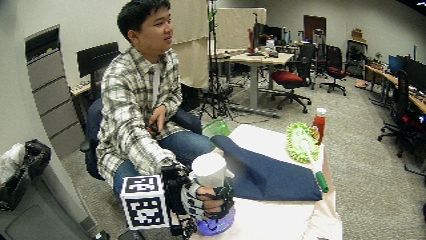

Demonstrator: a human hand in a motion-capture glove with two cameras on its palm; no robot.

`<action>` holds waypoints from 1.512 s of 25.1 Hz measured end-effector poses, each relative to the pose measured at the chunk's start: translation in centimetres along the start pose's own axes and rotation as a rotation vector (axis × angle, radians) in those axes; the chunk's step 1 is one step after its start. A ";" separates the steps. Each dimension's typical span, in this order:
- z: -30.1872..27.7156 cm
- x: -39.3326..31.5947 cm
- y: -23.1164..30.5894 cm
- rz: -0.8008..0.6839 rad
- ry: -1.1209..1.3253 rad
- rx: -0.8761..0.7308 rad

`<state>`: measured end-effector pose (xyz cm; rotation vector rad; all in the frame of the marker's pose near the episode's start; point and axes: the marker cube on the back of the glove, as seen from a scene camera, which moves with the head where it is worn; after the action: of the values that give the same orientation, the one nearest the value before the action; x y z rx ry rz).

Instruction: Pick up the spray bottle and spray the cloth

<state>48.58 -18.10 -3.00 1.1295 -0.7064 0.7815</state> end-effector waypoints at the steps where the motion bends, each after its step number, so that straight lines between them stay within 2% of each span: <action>1: 0.0 0.0 0.0 -0.001 0.000 0.000; 31: 0.2 -0.5 0.7 0.002 0.009 -0.025; 38: 1.4 -2.2 1.1 -0.049 0.115 -0.145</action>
<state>46.33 -19.54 -3.83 0.9597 -0.6269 0.7356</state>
